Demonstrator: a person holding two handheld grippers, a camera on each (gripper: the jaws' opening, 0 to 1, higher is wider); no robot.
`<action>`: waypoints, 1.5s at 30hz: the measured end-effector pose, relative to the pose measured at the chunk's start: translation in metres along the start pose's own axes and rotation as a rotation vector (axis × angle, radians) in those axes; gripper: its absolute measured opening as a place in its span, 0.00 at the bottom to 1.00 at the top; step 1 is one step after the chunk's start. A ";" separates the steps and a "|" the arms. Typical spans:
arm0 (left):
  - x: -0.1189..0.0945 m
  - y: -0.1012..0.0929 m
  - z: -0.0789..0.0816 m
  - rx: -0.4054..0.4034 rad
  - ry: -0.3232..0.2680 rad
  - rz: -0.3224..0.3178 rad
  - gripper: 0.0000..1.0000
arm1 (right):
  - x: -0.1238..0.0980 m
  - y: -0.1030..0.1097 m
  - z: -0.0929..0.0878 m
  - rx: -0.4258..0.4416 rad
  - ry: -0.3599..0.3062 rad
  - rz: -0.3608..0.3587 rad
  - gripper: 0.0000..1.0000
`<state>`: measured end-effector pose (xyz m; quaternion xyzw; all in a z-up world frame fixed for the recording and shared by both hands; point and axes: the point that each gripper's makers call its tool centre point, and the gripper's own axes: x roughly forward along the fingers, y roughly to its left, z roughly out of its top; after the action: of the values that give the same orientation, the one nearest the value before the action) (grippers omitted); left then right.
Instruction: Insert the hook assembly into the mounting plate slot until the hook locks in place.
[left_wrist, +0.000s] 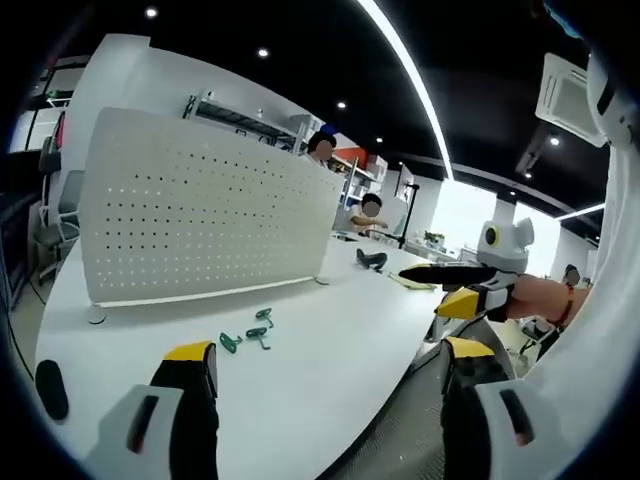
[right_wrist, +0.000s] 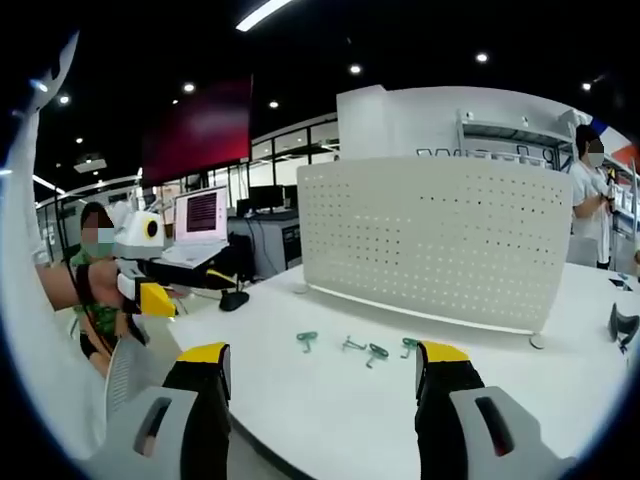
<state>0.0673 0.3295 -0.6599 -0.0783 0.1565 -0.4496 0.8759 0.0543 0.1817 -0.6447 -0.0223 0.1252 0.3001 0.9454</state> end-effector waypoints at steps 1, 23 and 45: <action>0.002 0.001 0.000 0.000 0.002 0.003 0.94 | 0.000 -0.002 -0.001 -0.002 0.004 0.005 0.77; 0.034 0.033 -0.018 0.040 0.149 0.093 0.87 | -0.014 -0.043 0.003 0.013 -0.034 -0.017 0.76; 0.040 0.077 -0.038 0.195 0.241 0.228 0.72 | -0.008 -0.037 0.005 0.016 -0.057 -0.004 0.75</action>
<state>0.1352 0.3418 -0.7252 0.0796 0.2237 -0.3664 0.8996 0.0705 0.1473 -0.6387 -0.0064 0.1006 0.2975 0.9494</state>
